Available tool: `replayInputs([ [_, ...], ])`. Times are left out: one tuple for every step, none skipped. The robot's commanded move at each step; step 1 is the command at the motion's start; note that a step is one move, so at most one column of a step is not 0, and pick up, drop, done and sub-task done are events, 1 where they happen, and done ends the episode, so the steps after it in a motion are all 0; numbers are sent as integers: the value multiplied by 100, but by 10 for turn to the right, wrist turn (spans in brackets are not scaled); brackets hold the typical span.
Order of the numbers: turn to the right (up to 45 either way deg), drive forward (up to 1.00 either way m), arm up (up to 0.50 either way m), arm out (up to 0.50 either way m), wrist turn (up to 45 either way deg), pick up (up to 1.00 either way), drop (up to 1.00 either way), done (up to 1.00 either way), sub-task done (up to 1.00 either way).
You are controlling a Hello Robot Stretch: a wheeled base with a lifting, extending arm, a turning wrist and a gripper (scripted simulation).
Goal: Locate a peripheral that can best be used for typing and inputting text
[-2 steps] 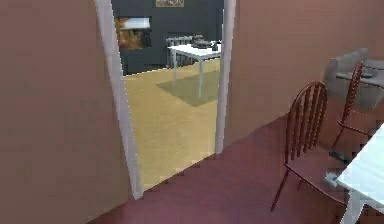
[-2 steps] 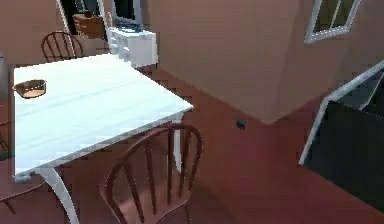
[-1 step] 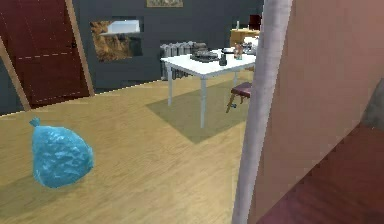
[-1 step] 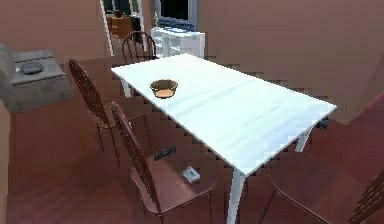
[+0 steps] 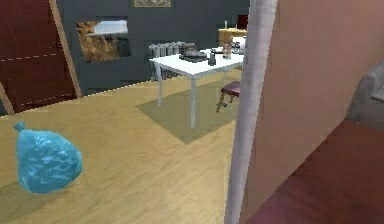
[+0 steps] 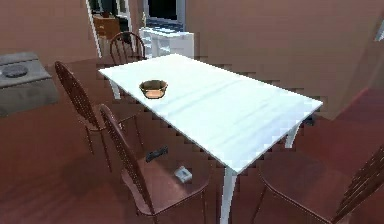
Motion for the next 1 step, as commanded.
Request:
replayInputs([
  [0,20,0,0,0,0,0,0,0],
])
